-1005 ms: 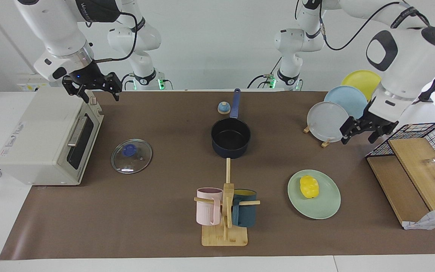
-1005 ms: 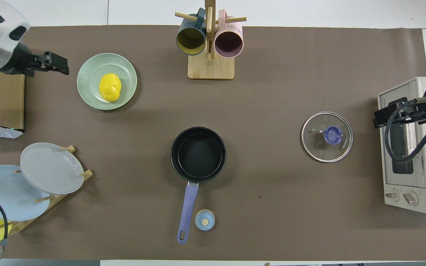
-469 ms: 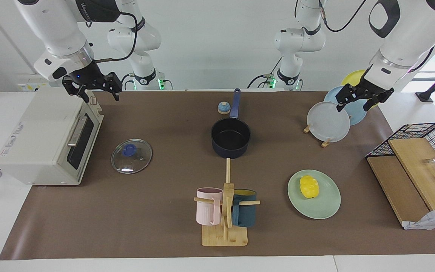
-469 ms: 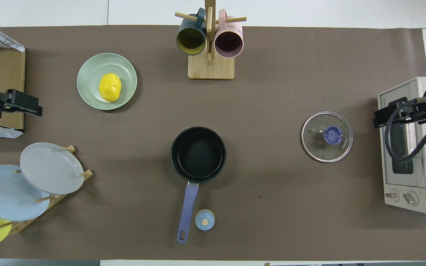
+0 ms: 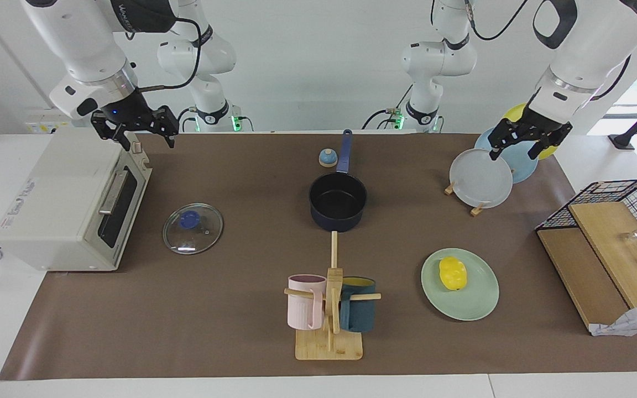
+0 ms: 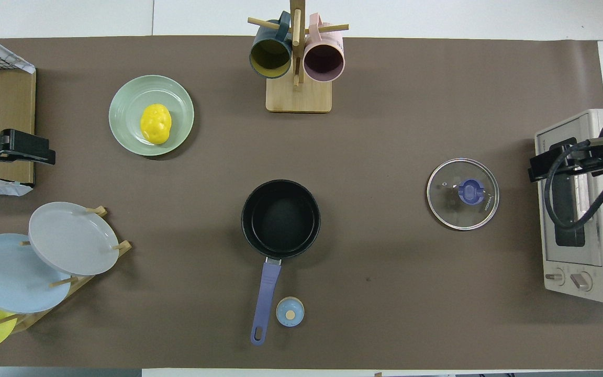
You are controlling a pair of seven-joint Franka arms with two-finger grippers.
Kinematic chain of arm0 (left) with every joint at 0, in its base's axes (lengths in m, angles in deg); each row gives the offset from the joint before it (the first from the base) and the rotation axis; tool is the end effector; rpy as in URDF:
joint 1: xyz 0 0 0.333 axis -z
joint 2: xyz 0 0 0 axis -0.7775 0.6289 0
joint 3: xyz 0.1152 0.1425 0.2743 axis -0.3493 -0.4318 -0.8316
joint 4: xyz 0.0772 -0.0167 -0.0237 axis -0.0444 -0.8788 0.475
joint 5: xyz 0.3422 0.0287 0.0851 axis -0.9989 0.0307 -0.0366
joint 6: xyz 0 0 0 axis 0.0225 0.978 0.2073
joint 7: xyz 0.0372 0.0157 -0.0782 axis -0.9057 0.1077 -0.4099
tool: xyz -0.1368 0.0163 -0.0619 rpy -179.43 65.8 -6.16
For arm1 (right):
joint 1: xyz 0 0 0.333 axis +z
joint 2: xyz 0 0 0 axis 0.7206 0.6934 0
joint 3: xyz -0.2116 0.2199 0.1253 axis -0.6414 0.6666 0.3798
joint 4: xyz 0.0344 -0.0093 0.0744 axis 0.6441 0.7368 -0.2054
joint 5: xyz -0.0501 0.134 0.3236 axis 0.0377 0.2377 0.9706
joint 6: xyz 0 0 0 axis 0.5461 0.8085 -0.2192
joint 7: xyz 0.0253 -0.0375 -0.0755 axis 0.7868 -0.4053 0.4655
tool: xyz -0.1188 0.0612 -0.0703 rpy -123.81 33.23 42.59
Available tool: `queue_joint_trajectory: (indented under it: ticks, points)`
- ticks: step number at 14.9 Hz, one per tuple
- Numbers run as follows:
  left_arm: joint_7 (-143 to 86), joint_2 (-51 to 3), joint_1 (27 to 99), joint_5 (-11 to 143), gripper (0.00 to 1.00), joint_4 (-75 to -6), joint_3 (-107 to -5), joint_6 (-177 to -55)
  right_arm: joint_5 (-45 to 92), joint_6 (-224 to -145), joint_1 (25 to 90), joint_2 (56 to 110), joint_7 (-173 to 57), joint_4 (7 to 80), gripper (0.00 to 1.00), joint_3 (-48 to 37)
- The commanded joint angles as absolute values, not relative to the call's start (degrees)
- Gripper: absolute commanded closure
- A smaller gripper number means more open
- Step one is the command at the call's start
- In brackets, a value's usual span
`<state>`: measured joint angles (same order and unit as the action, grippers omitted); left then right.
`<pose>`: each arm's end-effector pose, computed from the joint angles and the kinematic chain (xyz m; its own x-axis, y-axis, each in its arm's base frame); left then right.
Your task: Transfer potato from pot to plate
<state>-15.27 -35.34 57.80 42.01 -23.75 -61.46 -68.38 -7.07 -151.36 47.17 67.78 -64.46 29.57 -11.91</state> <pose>0.5055 -0.0402 0.5930 0.9996 -0.0294 0.0045 -0.0295 -0.9991 0.0304 0.4993 0.0172 0.5897 0.9935 0.0627 -0.0953 0.0628 -0.9980 -0.0017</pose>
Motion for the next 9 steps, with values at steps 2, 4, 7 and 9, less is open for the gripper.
queue_joint_trajectory:
  ticks: [2, 4, 7, 9]
  points:
    - [-15.79, -36.29, 55.42, 38.95, 0.00, -24.38, -58.26, -64.91, -6.21, -151.37, 46.80, 67.41, -64.06, 29.67, 0.00, -11.69]
    - [-15.70, -35.68, 56.12, 38.95, 0.00, -22.89, -58.70, -65.52, -6.30, -151.29, 46.80, 67.41, -64.06, 29.67, 0.00, -11.69]
    - [-15.61, -35.14, 55.86, 39.39, 0.00, -21.73, -58.53, -64.21, -6.30, -151.37, 46.80, 67.41, -64.14, 29.67, 0.00, -11.69]
    - [-15.52, -35.23, 55.42, 39.48, 0.00, -21.74, -58.35, -63.94, -6.30, -151.29, 46.80, 67.41, -64.14, 29.67, 0.00, -11.69]
